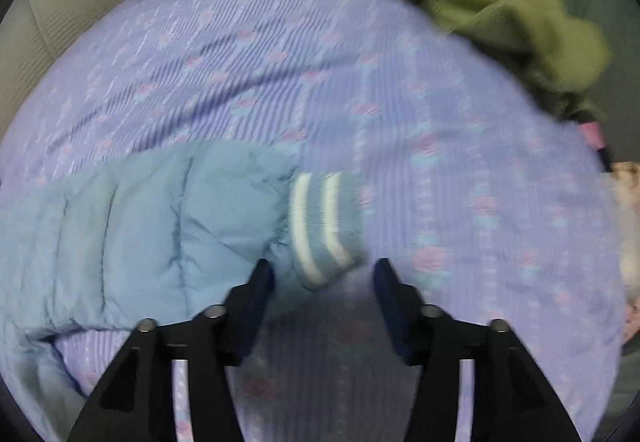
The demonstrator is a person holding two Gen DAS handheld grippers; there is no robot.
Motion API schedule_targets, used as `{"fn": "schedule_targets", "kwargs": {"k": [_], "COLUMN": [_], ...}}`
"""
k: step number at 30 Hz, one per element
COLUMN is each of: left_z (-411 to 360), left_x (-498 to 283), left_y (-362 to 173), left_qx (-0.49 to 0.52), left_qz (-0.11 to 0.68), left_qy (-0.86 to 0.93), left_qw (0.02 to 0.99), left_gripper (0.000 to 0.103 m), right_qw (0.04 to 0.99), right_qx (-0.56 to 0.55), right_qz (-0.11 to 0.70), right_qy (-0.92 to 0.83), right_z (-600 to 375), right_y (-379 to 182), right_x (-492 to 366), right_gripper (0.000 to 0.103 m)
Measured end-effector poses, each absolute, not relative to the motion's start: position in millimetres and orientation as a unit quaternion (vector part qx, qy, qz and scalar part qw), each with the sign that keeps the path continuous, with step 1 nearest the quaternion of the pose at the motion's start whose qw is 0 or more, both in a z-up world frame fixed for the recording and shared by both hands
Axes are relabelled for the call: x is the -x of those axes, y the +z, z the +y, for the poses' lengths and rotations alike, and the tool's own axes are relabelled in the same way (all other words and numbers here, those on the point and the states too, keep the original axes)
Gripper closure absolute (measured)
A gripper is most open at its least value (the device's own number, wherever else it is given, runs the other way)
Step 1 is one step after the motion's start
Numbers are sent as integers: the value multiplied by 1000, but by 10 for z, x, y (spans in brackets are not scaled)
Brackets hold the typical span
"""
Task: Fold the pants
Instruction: 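Reach both grippers down toward the pants legs near the striped cuffs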
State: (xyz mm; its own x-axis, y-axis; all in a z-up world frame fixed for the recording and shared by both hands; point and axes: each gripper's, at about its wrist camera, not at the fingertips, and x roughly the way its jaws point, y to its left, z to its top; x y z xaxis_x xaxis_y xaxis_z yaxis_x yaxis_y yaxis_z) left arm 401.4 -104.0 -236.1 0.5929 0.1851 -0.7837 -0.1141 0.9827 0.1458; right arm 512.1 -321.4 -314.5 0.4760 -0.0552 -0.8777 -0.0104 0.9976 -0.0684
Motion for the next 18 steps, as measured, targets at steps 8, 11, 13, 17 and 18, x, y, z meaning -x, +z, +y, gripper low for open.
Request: {"fn": "schedule_targets", "kwargs": {"k": [8, 11, 13, 17, 18], "left_z": [-594, -262, -88, 111, 129], "left_x": [-3288, -2918, -2741, -2463, -2413], "left_y": [-1972, -1884, -1915, -2067, -2140], "left_qx": [-40, -40, -46, -52, -56], "left_qz": [416, 409, 418, 435, 438], "left_qy": [84, 90, 97, 83, 75], "left_qw": [905, 907, 902, 895, 894], "left_gripper": [0, 0, 0, 0, 0], "right_qw": [894, 897, 897, 877, 872], "right_qx": [-25, -29, -40, -78, -91], "right_qz": [447, 441, 439, 469, 475], "right_qy": [-12, -12, -26, -66, -74], "right_z": [-3369, -3240, -3144, -3014, -2995], "right_y": [-2077, -1921, -1942, -2232, -2331], "right_x": [-3834, -3309, -3058, -2683, -2589], "right_gripper": [36, 36, 36, 36, 36]}}
